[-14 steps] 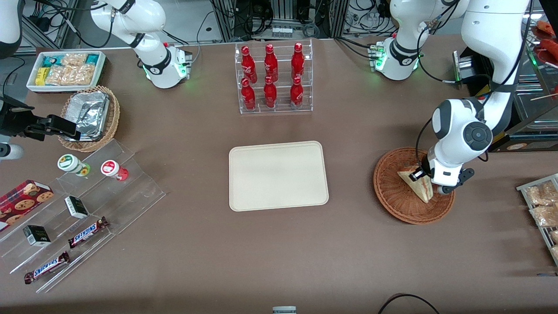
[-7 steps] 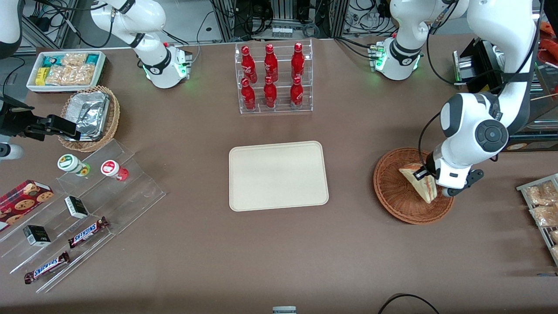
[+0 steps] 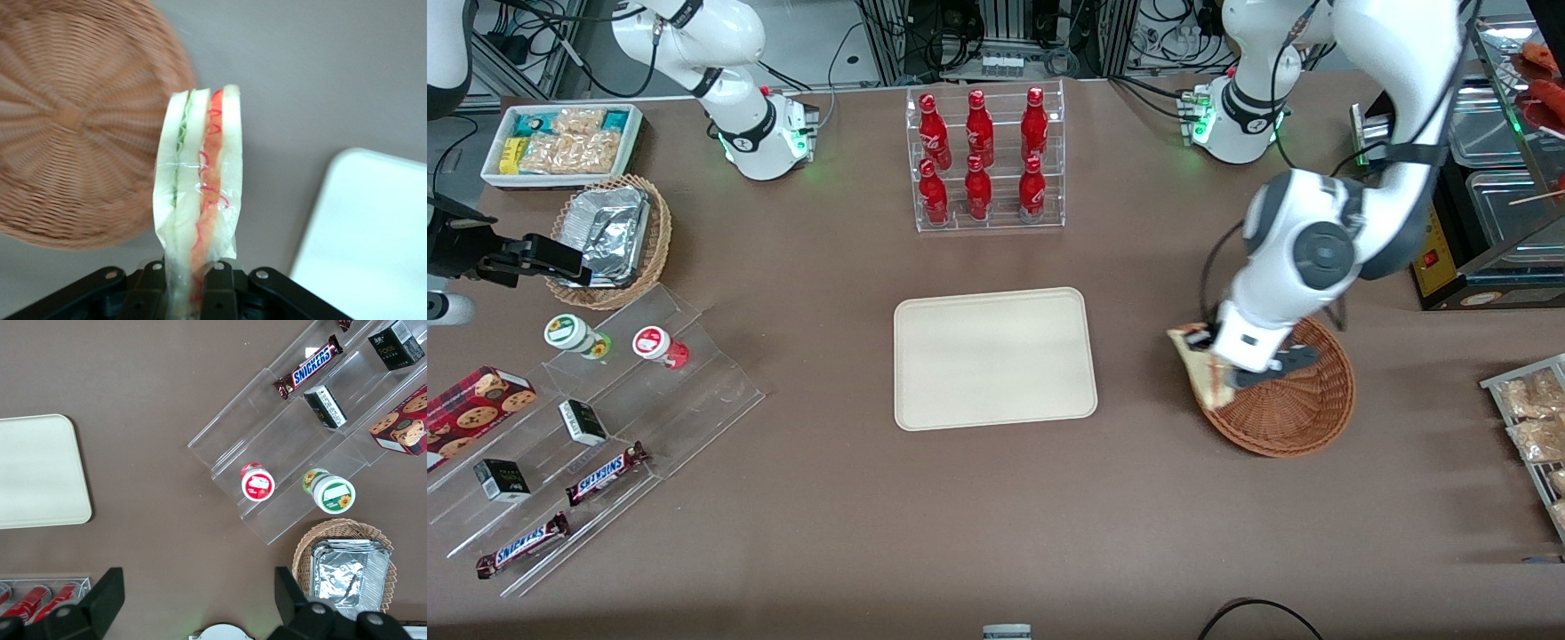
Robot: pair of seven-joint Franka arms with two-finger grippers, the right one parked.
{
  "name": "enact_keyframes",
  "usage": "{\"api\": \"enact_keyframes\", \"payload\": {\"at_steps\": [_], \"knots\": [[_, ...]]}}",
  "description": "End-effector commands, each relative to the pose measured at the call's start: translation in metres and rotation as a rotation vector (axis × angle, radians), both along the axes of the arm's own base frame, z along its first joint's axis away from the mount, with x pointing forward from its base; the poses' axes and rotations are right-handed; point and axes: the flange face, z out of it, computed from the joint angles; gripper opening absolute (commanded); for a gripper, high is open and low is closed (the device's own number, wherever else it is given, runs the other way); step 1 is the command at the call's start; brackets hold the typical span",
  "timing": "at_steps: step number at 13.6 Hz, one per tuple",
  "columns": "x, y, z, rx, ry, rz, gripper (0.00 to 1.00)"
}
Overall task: Place sandwich from basket to tray
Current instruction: 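Lift the sandwich and carry it with the left gripper over the tray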
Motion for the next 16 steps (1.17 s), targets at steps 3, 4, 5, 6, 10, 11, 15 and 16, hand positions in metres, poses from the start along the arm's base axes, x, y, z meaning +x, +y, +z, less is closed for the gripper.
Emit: {"api": "enact_keyframes", "payload": {"at_steps": [3, 4, 5, 6, 10, 11, 15, 16], "knots": [[-0.003, -0.134, -0.007, -0.040, 0.061, -0.114, 0.00], [-0.003, -0.164, -0.008, -0.041, 0.075, -0.115, 0.00], [0.000, -0.186, -0.015, -0.015, 0.076, -0.122, 0.00], [0.001, -0.205, -0.024, 0.014, 0.077, -0.126, 0.00], [-0.022, -0.280, -0.047, 0.013, 0.070, -0.157, 0.00], [-0.022, -0.292, -0.053, 0.022, 0.051, -0.141, 0.00], [-0.019, -0.319, -0.079, 0.065, -0.007, -0.133, 0.00], [-0.020, -0.321, -0.081, 0.074, -0.014, -0.137, 0.00]]}}
